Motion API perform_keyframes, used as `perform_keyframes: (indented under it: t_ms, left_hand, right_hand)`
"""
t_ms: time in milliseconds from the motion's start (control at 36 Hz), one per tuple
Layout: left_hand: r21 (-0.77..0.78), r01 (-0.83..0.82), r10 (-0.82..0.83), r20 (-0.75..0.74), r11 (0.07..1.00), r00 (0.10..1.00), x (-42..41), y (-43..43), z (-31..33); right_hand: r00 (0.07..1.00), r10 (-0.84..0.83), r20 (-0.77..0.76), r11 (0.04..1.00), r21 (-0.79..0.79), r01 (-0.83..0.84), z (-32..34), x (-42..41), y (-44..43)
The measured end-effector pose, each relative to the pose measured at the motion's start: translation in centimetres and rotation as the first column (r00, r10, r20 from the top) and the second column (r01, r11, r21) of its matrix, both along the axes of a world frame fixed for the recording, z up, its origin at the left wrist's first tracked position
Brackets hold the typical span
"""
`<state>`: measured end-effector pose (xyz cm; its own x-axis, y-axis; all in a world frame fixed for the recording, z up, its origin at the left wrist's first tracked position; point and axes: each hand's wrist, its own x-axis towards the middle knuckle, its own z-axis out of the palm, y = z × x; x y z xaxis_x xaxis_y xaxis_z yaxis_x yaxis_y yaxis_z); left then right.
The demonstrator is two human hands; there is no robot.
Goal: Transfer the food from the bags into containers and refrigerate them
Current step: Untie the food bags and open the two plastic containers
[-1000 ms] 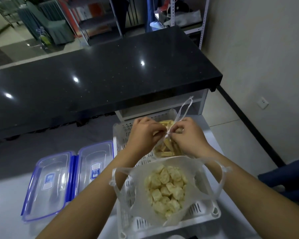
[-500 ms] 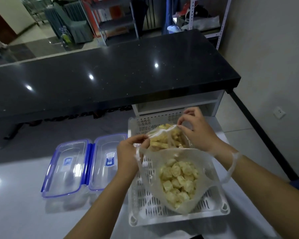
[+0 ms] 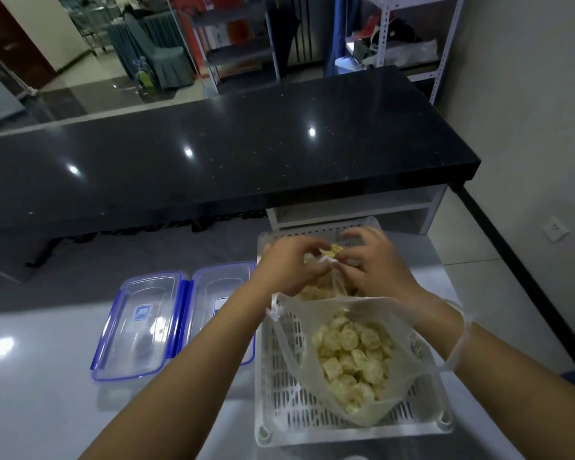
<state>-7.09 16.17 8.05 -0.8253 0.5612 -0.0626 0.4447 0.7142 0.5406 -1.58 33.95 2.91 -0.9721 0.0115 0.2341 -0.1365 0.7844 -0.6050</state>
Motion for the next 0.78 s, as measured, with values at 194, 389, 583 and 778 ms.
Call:
perform_keyframes:
  t_ms: [194,389,583,778]
  left_hand:
    - [0.120,-0.069,0.081,-0.098,0.990,0.992,-0.3,0.2,0.2]
    - [0.345,-0.264,0.303,-0.062,0.901,0.951,0.2,-1.8,-0.7]
    - [0.587,-0.360,0.361,0.120,0.726,0.925,1.6,-4.1,-1.9]
    - [0.707,-0.436,0.396,0.235,0.558,0.888,1.5,-4.8,-0.9]
  right_hand:
    - [0.990,-0.063,-0.127,0.997,-0.044,0.058,1.0,1.3,0.5]
    - [0.994,0.068,0.090,0.955,-0.294,-0.039,2.6,2.2,1.8]
    - [0.968,0.136,0.212,0.927,-0.372,-0.049,4.4,2.9,1.3]
    - [0.979,0.139,0.149,0.918,-0.390,-0.071,6.5,3.3,0.7]
